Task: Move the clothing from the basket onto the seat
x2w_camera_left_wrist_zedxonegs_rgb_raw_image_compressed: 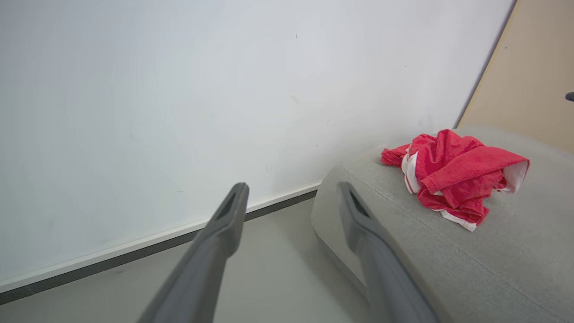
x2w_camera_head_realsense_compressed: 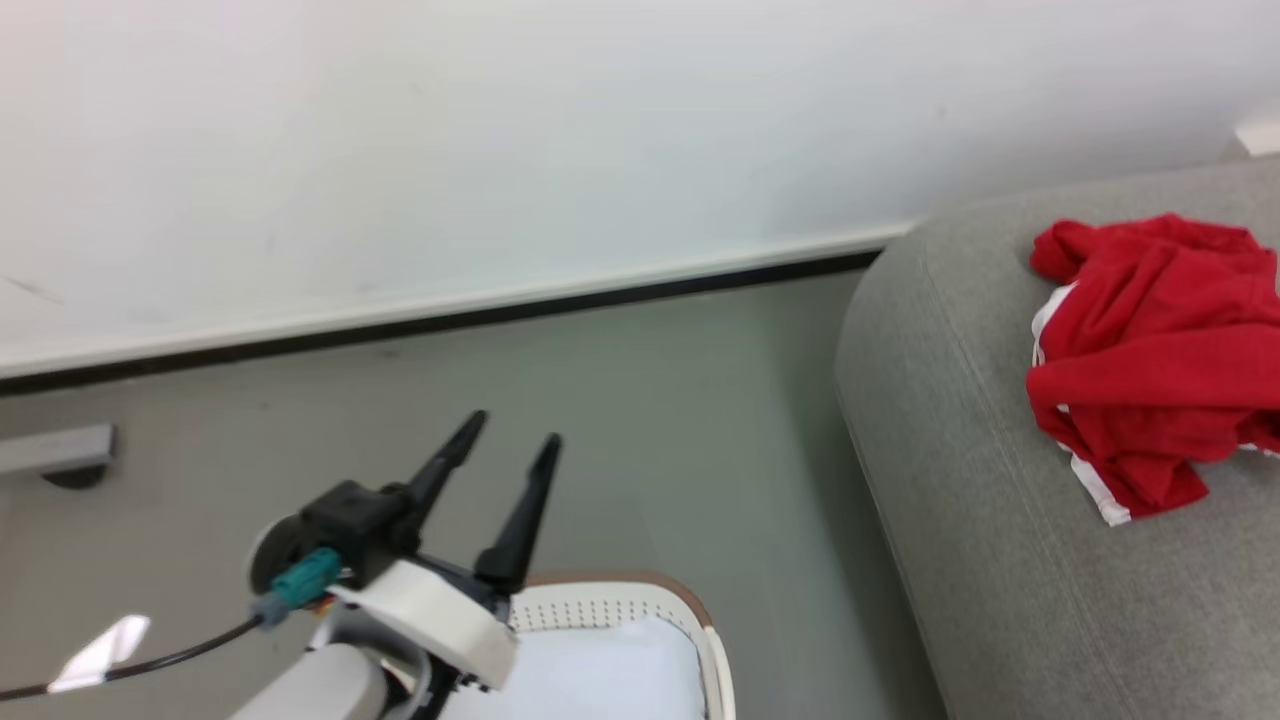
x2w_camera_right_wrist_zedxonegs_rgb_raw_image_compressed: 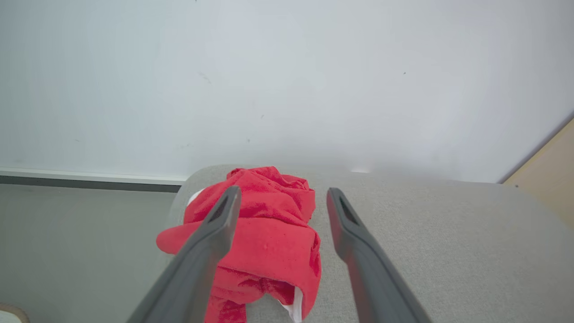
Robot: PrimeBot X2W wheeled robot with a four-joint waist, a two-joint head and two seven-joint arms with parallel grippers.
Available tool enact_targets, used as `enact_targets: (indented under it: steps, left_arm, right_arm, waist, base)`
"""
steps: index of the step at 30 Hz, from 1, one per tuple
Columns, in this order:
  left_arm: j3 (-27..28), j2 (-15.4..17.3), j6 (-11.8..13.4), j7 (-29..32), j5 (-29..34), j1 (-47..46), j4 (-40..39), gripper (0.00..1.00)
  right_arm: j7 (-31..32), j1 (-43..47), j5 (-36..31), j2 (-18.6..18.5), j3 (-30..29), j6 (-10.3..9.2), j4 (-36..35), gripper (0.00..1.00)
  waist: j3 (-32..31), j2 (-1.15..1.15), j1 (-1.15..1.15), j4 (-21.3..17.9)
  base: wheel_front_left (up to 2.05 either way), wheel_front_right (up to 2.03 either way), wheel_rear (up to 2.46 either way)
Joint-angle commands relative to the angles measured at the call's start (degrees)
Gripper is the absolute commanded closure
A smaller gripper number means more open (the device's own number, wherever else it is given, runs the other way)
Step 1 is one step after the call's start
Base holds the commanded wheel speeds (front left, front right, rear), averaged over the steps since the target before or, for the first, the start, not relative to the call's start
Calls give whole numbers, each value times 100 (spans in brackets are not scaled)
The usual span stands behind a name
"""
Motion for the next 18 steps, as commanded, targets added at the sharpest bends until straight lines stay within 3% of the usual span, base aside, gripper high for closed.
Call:
enact_targets:
  steps: [1,10,14,18]
  left_arm:
    - [131,96,74,-28,-73,164,-60,0]
    - [1139,519,611,-64,-153,1011,-457,0]
    - [1473,489,808,-66,-112,1393,-567,0]
    - [1788,312,765,-67,-22,1733,-634,0]
  right_arm:
    - [-19,106,70,144,-20,-13,-163,0]
    - [-351,822,-168,1349,-335,-13,-1347,0]
    - [-600,1272,-610,2041,-518,-13,-1525,0]
    - [-1008,1796,-1039,2718,-624,-13,-1646,0]
  waist:
    - [-323,0,1,140]
    - [-776,0,1,663]
    - [-838,0,1,831]
    - [-868,0,1,983]
  base:
    - [0,0,0]
    - [0,0,0]
    - [0,0,0]
    - [0,0,0]
